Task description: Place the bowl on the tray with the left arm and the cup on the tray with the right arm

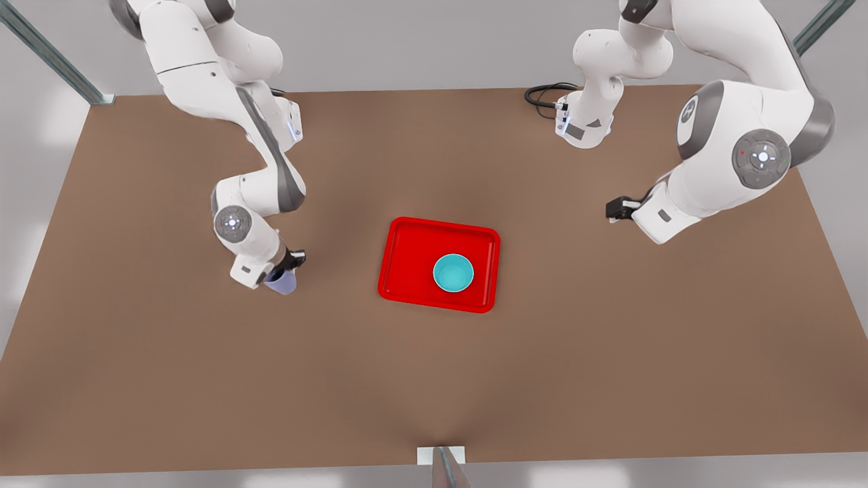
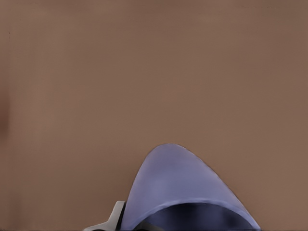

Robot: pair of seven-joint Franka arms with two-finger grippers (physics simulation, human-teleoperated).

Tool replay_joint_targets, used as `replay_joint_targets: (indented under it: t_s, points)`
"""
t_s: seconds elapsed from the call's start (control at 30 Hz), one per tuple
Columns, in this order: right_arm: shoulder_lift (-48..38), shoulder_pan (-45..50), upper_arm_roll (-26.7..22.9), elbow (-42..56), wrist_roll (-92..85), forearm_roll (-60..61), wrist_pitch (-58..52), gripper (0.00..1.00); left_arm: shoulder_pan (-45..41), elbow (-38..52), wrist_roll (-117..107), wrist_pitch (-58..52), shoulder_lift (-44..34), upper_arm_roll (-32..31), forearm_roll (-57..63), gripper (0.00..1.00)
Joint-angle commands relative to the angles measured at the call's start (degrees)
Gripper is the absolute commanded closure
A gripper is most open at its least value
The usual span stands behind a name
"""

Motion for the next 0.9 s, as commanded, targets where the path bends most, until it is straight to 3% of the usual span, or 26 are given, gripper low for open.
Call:
replay_joint_targets:
  t_s: [0.0, 0.2, 0.33, 0.77, 0.8, 0.83, 0.87]
  points:
    - [0.56, 6.73, 0.00, 4.27, -8.02, -0.33, -0.71, 0.79, 0.04, 0.03, 0.11, -0.03, 0.11, 0.05, 0.02, 0.00]
    - [11.37, 24.67, -1.23, 18.34, -8.20, -0.85, -0.71, 0.79, 0.40, 0.20, 0.82, 0.50, 0.99, 0.31, -0.60, 0.00]
    - [14.36, 27.58, -1.23, 19.57, -7.58, -0.77, -0.71, 0.79, 1.62, 0.29, 0.82, 2.08, 5.39, 0.49, 0.19, 0.00]
    - [21.74, 28.19, -1.23, 22.30, -7.49, -0.85, -0.09, 0.79, 1.45, 0.99, 0.55, 2.87, 5.65, 0.05, 0.11, 0.00]
    - [21.83, 28.19, -1.23, 22.30, -7.41, -0.77, -0.09, 0.70, 1.54, 0.99, 0.73, 2.96, 5.74, 0.14, 0.02, 0.00]
    - [21.83, 28.19, -1.23, 22.30, -7.41, -0.50, -0.09, 0.22, 1.54, 1.08, 0.64, 2.96, 5.74, 0.14, 0.02, 0.00]
    - [21.83, 28.19, -1.23, 22.39, -7.41, -0.33, -0.09, 0.00, 1.54, 1.08, 0.64, 2.96, 5.74, 0.14, 0.02, 0.00]
